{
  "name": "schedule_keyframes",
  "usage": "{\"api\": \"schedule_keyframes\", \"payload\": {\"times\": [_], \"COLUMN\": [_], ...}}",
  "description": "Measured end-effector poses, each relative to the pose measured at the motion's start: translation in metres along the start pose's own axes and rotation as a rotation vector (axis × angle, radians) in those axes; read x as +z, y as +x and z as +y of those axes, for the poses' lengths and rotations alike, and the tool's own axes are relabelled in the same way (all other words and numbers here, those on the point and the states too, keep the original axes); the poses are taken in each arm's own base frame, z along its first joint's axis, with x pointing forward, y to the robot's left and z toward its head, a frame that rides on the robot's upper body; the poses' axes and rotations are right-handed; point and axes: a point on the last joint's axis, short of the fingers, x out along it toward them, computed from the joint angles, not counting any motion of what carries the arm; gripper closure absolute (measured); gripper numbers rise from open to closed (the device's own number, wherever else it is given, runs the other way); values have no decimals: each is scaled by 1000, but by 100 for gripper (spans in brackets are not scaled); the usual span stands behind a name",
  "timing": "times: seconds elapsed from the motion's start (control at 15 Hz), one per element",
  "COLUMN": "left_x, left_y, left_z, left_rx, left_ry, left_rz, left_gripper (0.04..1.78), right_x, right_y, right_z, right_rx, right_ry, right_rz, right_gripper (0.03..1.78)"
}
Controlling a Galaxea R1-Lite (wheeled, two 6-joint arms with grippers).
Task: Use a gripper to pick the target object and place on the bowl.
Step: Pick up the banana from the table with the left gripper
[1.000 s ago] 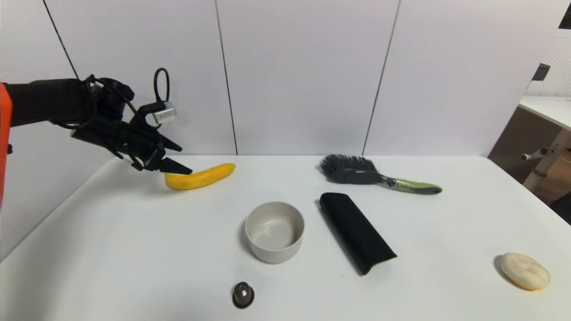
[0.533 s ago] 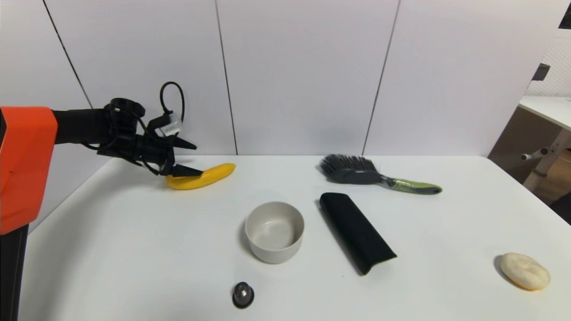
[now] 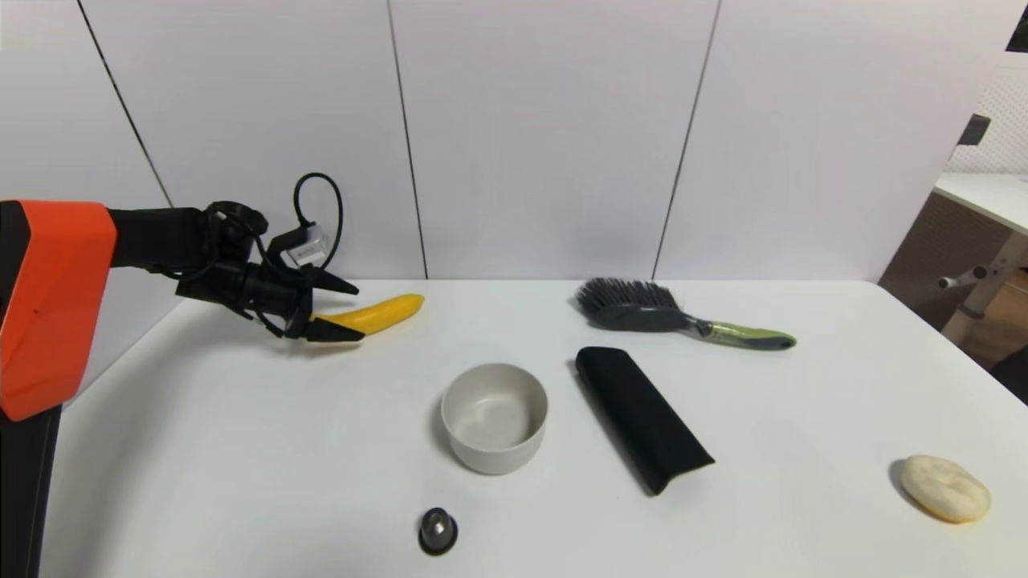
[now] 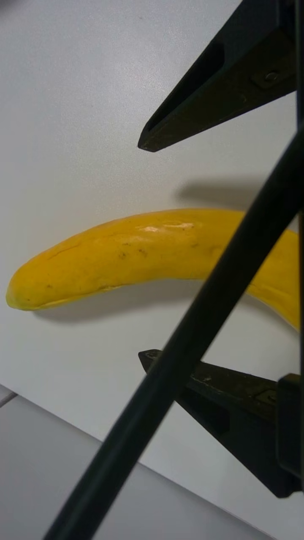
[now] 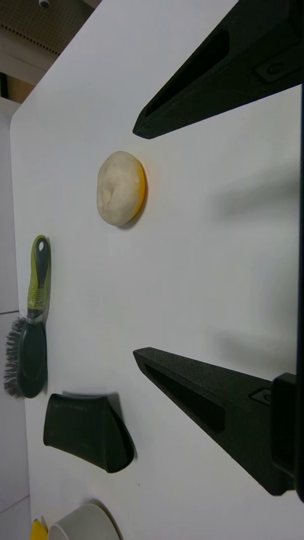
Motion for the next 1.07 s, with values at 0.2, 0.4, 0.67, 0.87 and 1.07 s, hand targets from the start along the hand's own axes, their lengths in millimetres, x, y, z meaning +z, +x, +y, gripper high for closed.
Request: {"api": "schedule_keyframes", "payload": {"times": [0.2,0.4,0.67,0.87,1.07], "left_x": [-6,-16,-24,-25,-26], "left_y": [3,11,16,17,17], "left_z": [1,1,2,2,2], "left_rx": [-7,-24,-33,-35,-36], "left_ry": [-7,12,-1,-1,-2], "left_rz": [4,8,13,13,15], "left_gripper": [13,13,13,56,91], "right_x": [0,0,0,0,0], "right_y": [0,0,0,0,0], "right_z": [0,0,0,0,0], "right_rx": [0,0,1,0,0], "right_ry": [0,0,0,0,0], "right_rz": [0,0,0,0,0], "right_gripper": [10,10,10,10,10]}}
